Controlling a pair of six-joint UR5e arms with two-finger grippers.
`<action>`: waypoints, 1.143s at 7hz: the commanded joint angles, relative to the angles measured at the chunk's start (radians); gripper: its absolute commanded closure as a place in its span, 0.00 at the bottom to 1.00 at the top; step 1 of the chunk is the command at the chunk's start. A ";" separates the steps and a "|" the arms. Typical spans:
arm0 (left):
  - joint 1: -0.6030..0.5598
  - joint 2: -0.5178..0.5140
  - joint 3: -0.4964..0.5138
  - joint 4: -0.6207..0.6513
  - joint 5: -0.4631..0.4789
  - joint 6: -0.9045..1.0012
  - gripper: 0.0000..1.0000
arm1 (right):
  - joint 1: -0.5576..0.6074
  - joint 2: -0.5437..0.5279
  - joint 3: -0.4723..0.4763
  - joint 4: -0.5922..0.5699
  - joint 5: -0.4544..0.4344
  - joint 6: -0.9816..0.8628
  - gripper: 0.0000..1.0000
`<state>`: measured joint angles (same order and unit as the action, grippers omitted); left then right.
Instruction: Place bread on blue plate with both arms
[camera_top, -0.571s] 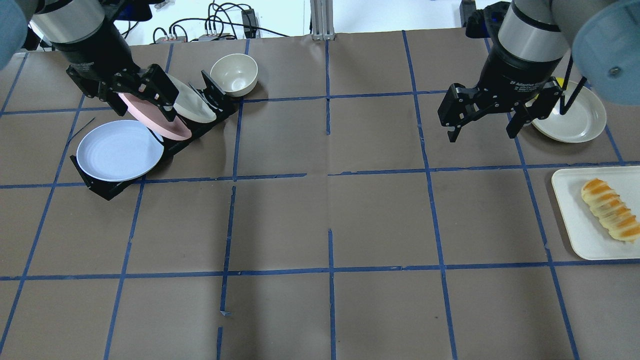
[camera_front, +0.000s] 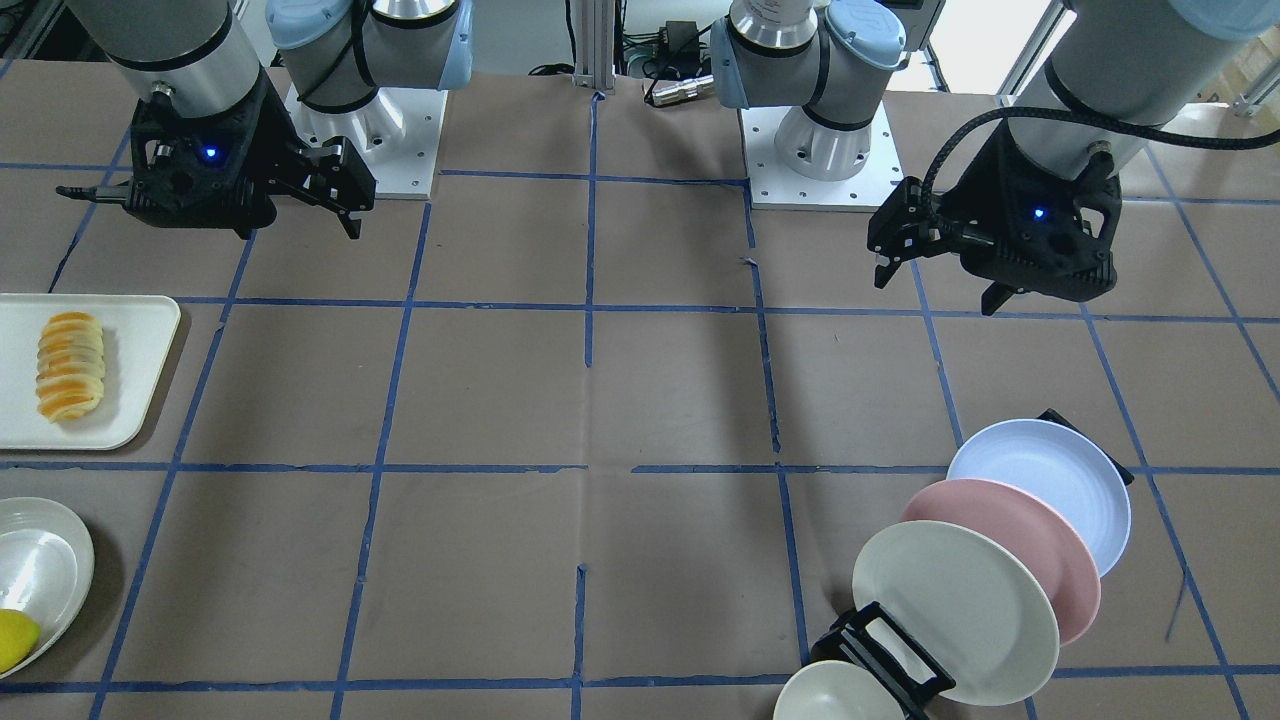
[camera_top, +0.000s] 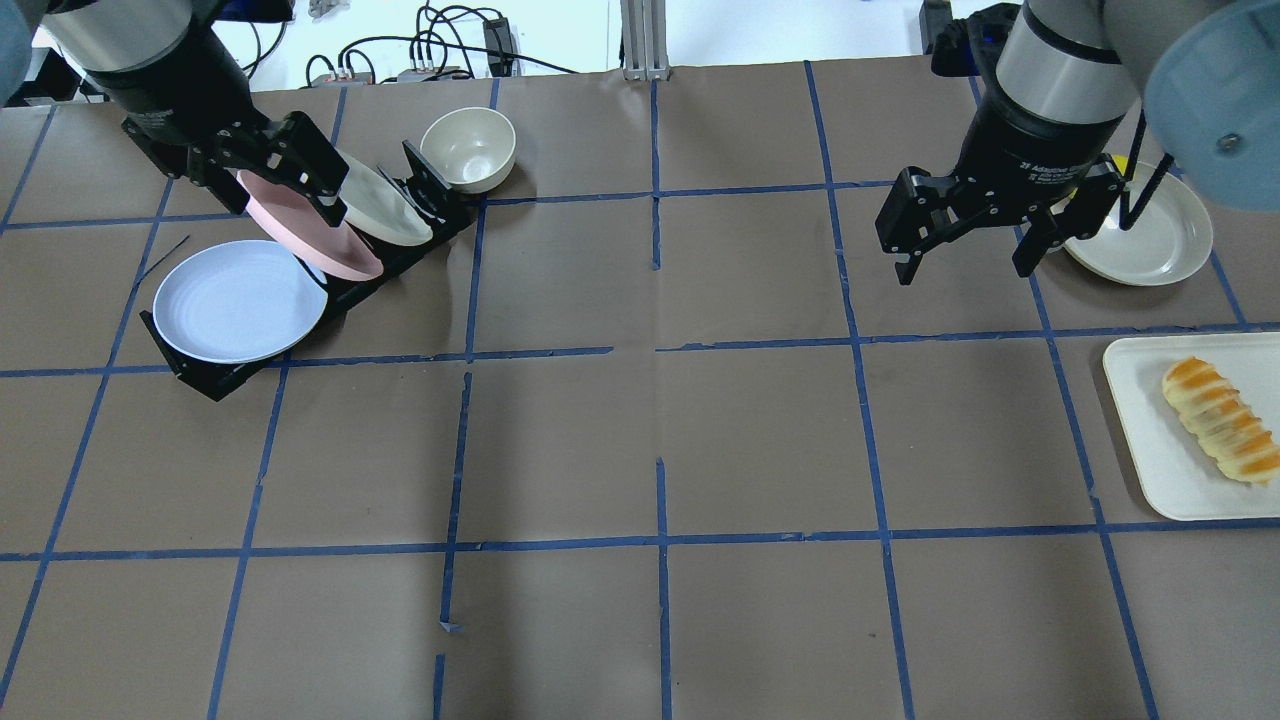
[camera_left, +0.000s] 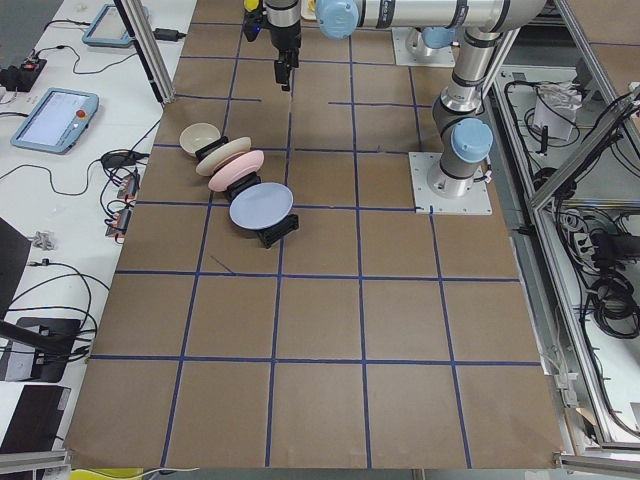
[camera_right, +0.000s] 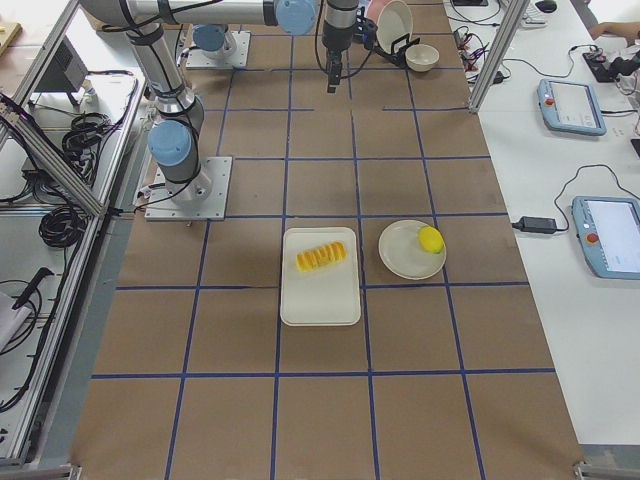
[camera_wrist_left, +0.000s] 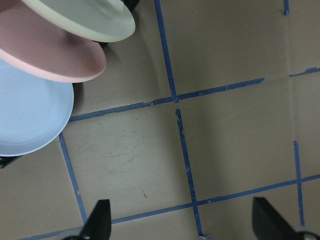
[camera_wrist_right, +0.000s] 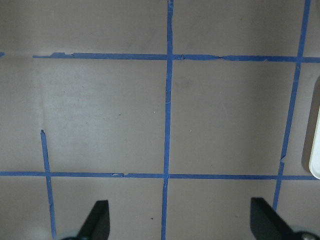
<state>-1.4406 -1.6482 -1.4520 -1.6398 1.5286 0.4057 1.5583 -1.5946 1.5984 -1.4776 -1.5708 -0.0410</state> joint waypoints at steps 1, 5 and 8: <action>0.090 0.013 0.001 0.012 0.004 0.152 0.00 | -0.024 0.007 0.008 -0.012 -0.006 -0.085 0.00; 0.500 -0.089 0.010 0.066 -0.060 0.688 0.00 | -0.434 0.008 0.289 -0.371 -0.075 -0.585 0.05; 0.502 -0.382 0.013 0.350 -0.198 0.737 0.00 | -0.625 0.083 0.454 -0.624 -0.061 -0.752 0.05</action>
<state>-0.9390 -1.9080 -1.4405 -1.4141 1.3912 1.1361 0.9974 -1.5512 2.0016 -2.0248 -1.6407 -0.7327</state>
